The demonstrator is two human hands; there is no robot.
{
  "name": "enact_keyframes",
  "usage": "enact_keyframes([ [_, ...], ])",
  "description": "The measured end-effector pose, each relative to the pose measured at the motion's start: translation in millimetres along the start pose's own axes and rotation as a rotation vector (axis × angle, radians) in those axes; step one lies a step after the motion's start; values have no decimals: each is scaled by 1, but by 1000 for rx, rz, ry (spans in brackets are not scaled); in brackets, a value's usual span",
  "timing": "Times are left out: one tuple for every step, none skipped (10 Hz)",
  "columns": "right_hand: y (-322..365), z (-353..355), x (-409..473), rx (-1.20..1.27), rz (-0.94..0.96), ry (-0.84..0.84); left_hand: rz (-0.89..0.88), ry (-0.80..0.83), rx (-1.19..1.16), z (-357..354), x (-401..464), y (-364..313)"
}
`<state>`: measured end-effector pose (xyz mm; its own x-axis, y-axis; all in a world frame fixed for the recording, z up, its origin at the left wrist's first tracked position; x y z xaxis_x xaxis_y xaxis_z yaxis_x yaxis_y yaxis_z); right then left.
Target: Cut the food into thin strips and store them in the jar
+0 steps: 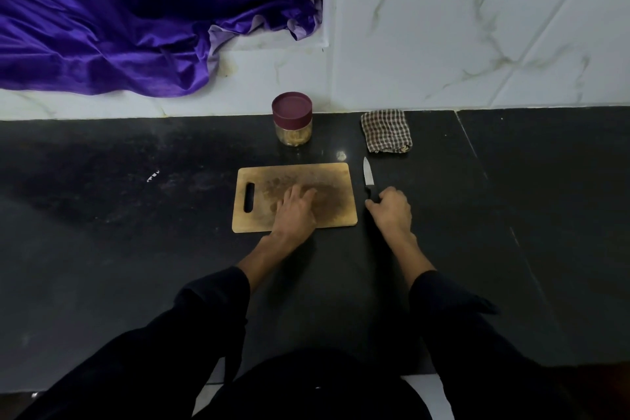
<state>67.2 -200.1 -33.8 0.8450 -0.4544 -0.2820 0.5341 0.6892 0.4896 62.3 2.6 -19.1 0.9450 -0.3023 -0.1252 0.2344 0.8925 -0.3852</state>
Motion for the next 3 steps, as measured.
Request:
enact_keyframes([
  [0,-6,1,-16,1,1,4,10,-28,0,1,10],
  [-2,-7,2,-17,-5,-4,-8,-3,-44,-1,2,12],
  [-1,-5,-1,-30,-15,0,13,-18,-58,3,-1,13],
])
Point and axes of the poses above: each hand's wrist, its own x-axis towards the middle knuckle, its own z-axis out of the back of the hand, y = z × x, the point moved 1 cm from there along x, towards the middle knuckle, and after that the axes turned 3 degrees about -z, right-handed, at the moved point
